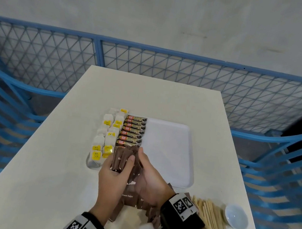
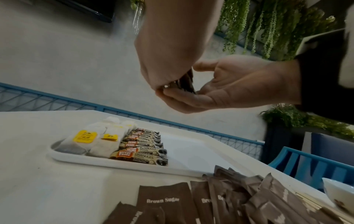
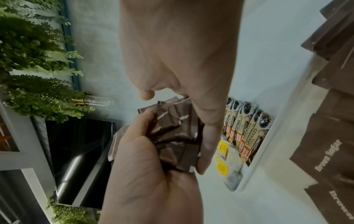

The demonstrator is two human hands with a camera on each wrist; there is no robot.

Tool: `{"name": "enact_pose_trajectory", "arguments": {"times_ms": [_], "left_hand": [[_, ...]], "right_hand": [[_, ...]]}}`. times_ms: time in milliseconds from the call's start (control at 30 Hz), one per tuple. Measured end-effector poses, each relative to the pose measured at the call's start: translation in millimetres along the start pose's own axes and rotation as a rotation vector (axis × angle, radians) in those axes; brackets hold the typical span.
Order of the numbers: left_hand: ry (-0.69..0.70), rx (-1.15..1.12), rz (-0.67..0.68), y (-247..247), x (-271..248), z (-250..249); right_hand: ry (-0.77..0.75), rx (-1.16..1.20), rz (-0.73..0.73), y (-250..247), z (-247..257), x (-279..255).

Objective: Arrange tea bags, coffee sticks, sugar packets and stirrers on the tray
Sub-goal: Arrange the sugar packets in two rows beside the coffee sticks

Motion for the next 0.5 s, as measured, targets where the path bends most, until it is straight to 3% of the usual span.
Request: {"name": "enact_pose_trajectory", "arguments": {"times_ms": [333, 500], "left_hand": [[0.199, 0.034, -0.104, 12, 0, -5], [0.125, -0.080, -0.175, 25, 5, -8]], "right_hand": [[-0.019, 0.091, 0.023, 7, 8, 3], [-0.094, 0.055, 0.085, 1, 12, 2]]}}
Point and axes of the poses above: each hand's wrist, its own x-axis towards the middle knuckle, its own y-axis out of the palm, z = x × y, the point moved 1 cm from there along x, towards the middle knuckle, and after that the axes turned 13 degrees about y, right-handed, at the moved point
